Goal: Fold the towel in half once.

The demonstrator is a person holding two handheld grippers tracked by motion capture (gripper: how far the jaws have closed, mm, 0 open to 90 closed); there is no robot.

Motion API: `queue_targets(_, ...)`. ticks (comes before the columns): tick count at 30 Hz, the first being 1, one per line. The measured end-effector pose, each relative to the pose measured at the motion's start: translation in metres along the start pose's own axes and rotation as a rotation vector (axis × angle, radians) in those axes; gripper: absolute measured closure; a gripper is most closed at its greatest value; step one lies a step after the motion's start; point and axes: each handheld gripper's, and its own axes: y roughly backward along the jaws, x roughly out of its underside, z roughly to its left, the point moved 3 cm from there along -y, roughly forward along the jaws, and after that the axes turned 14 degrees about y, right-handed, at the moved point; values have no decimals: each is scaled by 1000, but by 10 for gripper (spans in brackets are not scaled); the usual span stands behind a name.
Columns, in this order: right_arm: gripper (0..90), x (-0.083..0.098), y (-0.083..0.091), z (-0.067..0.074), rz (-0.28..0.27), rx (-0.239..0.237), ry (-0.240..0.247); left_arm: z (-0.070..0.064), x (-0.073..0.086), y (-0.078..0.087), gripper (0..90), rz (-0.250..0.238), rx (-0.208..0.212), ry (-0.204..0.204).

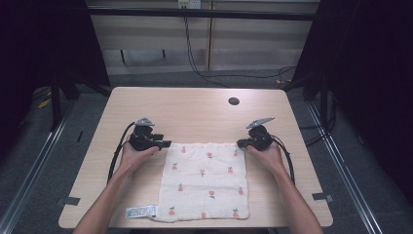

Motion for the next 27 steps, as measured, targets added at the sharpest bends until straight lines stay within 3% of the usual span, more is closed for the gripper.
queue_targets(5, 881, 0, 0, 0, -2, -8, -4, -3, 1, -6, 508, 56, -6, -25)
queue_targets(16, 881, 1, 0, 2, -16, -7, -8, -5, 3, -14, 542, 57, -33, -35)
queue_targets(18, 881, 2, 0, 2, -19, -6, -9, -10, 4, -15, 604, 62, -41, -73)
queue_targets(21, 882, 2, 1, 4, -16, -10, -11, -14, 5, -16, 734, 80, -37, -95)
queue_targets(24, 884, 2, 3, 5, -27, -9, -23, -12, 6, -17, 856, 62, -30, -75)
queue_targets(27, 884, 2, 6, 4, -62, -17, -41, -11, 6, -14, 875, 61, -45, -79)
